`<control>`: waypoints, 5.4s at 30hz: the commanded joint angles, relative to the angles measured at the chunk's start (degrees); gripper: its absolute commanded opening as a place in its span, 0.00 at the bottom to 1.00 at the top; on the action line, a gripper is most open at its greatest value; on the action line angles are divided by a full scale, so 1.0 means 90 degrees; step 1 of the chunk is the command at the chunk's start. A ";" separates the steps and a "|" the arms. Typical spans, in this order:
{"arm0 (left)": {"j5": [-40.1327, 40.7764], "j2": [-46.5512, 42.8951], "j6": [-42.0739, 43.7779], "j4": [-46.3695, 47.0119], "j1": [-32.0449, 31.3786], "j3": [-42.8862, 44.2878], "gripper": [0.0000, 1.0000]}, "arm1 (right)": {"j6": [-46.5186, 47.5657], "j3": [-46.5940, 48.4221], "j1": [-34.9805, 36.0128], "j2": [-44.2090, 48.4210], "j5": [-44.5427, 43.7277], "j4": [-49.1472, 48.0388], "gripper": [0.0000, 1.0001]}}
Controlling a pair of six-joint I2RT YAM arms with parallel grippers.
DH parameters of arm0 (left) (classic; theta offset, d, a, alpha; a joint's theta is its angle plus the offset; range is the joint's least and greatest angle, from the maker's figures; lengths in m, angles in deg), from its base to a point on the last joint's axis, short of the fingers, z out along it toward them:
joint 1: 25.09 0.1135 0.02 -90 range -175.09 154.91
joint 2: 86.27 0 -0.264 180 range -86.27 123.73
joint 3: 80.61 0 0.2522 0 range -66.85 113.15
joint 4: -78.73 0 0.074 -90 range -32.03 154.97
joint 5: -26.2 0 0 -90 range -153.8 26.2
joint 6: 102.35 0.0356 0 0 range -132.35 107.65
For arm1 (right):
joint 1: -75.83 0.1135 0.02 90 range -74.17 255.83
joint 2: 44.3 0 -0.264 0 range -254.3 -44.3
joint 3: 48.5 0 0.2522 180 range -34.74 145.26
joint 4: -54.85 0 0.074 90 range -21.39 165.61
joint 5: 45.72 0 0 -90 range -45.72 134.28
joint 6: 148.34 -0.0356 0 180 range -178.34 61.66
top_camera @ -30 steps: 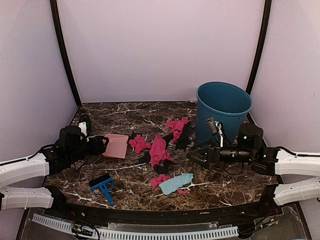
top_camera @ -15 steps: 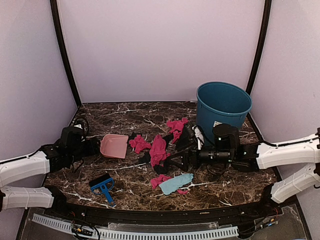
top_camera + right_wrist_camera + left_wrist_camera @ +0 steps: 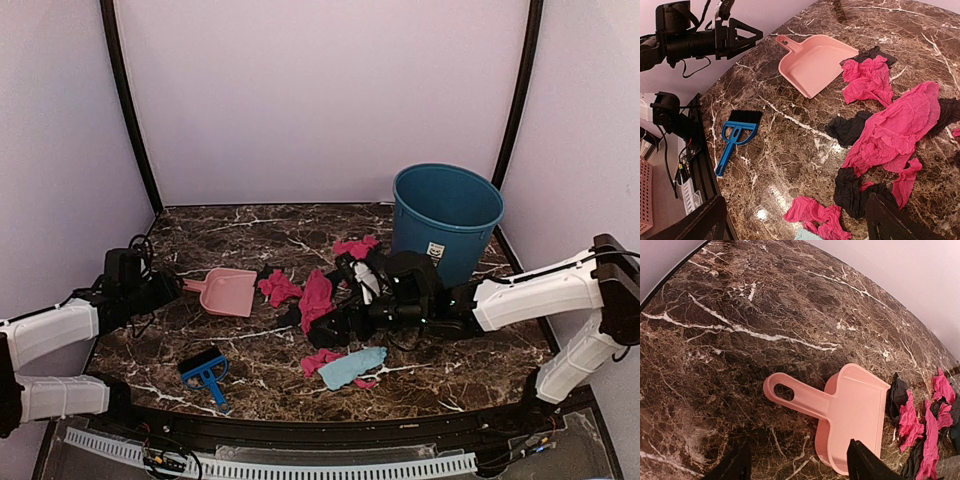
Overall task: Sweep away the paper scraps from the table
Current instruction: Pick up the dustpan from the center of the board, then pass from the left arm to the right
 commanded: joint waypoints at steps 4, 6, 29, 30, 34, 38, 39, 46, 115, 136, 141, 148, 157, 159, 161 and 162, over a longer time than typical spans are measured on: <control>-0.1576 0.0238 -0.0142 0.1176 0.0659 -0.0487 0.66 | 0.0072 0.0279 0.0090 -0.0412 0.0082 -0.0182 0.99; -0.1793 0.0313 -0.0229 0.1450 0.0860 -0.0608 0.65 | 0.0071 0.0283 0.0088 -0.0475 0.0152 -0.0215 0.99; -0.2868 0.2515 -0.1327 0.4946 0.1560 -0.1086 0.56 | 0.0208 -0.0079 0.0111 -0.0565 0.0377 -0.0493 0.99; -0.2946 0.2683 -0.1334 0.5133 0.1565 -0.1073 0.56 | 0.0231 -0.0103 0.0111 -0.0557 0.0383 -0.0510 0.99; -0.3207 0.3306 -0.1451 0.5793 0.1560 -0.0973 0.55 | 0.0344 -0.0151 0.0106 -0.0555 0.0350 -0.0509 0.99; -0.3468 0.3954 -0.1656 0.6553 0.1560 -0.0894 0.53 | 0.0437 -0.0161 0.0107 -0.0552 0.0293 -0.0516 0.99; -0.3498 0.4127 -0.1713 0.6734 0.1565 -0.0874 0.51 | 0.0458 -0.0155 0.0103 -0.0561 0.0281 -0.0517 0.99; -0.3607 0.4560 -0.1829 0.7248 0.1560 -0.0774 0.42 | 0.0532 -0.0066 0.0109 -0.0694 0.0225 -0.0445 0.99; -0.2420 -0.1315 -0.1671 0.3861 -0.2977 0.0310 0.00 | 0.0779 -0.1515 0.0559 0.1555 -0.0451 -0.3513 0.99; -0.2448 -0.1095 -0.1590 0.5176 -0.3546 0.0479 0.00 | -0.0818 -0.0219 0.0560 -0.0031 -0.0068 -0.5292 0.68; -0.2424 -0.1235 -0.1523 0.5302 -0.3547 0.0333 0.00 | -0.1119 0.0117 0.0567 -0.0355 -0.0119 -0.5343 0.40; -0.2191 -0.1506 -0.1358 0.5283 -0.3554 -0.0024 0.00 | -0.1094 0.0182 0.0602 -0.0450 -0.0009 -0.5278 0.00; -0.1974 -0.1793 -0.0989 0.4841 -0.3556 -0.0340 0.27 | -0.0654 -0.0051 0.0600 -0.0097 -0.0160 -0.4884 0.00; -0.1955 -0.1848 -0.0858 0.4529 -0.3557 -0.0281 0.44 | -0.0556 -0.0130 0.0591 0.0048 -0.0247 -0.4696 0.00; -0.1948 -0.1894 -0.0711 0.4199 -0.3555 -0.0227 0.58 | -0.0449 -0.0216 0.0599 0.0263 -0.0305 -0.4473 0.00; -0.1952 -0.1932 -0.0606 0.4082 -0.3550 -0.0213 0.66 | -0.0403 -0.0275 0.0593 0.0335 -0.0329 -0.4357 0.00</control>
